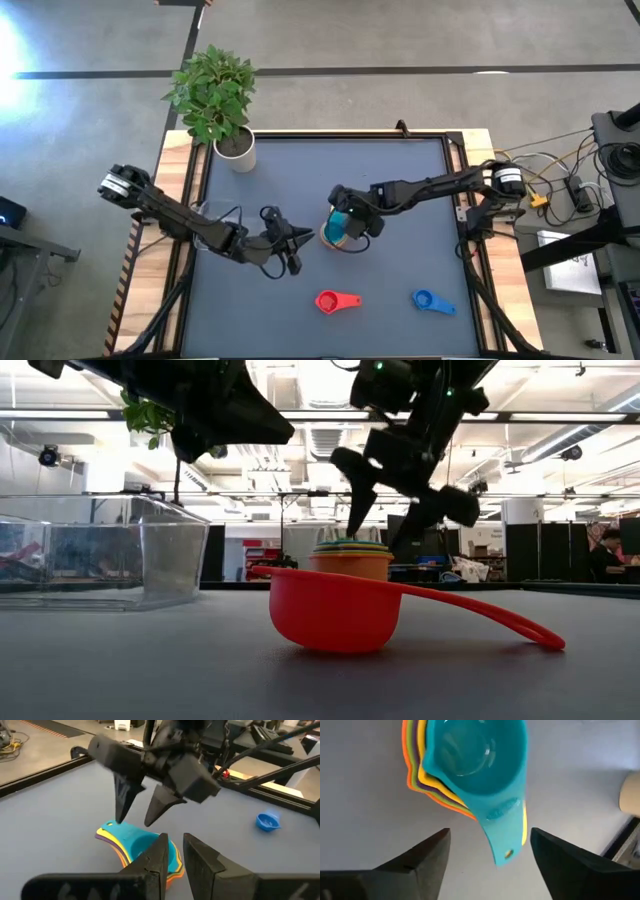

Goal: Nest measuring cups in basket
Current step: Adjust the colored measuring cups

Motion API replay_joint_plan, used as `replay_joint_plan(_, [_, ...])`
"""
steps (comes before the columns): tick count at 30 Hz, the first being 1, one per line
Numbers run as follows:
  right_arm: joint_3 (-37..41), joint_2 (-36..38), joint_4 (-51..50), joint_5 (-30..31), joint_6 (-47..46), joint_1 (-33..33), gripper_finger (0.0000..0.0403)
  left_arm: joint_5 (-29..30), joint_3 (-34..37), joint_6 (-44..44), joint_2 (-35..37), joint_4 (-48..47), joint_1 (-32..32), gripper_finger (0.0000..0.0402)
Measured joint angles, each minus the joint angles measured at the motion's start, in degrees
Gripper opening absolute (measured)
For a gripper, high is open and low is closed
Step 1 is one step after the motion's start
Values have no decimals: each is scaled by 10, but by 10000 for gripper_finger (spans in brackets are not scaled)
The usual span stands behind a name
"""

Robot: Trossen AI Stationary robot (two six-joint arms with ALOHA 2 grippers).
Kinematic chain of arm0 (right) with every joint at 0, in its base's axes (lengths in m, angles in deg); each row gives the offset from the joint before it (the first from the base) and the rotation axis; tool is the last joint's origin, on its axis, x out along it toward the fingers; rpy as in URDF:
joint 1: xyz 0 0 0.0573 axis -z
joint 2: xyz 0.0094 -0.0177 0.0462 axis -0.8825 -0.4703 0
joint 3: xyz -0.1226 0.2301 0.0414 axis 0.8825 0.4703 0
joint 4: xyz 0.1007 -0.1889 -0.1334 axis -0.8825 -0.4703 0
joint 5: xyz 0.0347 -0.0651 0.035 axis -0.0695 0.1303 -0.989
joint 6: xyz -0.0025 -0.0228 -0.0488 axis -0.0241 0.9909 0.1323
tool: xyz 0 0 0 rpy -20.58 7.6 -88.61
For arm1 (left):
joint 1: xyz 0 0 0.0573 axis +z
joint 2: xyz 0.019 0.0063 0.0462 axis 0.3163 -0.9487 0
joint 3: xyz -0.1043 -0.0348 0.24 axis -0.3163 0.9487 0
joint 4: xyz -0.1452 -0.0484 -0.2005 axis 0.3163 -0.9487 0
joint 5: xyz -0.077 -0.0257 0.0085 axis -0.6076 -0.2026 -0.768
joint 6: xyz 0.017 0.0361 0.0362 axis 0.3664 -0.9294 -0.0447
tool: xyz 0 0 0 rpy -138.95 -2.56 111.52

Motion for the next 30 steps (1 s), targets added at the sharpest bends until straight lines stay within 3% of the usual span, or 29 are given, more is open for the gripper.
replay_joint_plan(9, [-8, -30, 55, -15, 78, 27, 308, -9, 0, -7, 0, 0, -11, 41])
replay_joint_plan(16, [-51, -59, 16, -86, 96, 45, 309, -17, 0, -11, 0, 0, -12, 41])
replay_joint_plan(30, [-156, -159, -96, -103, 75, 46, 287, -40, 1, -12, 0, -1, -21, 41])
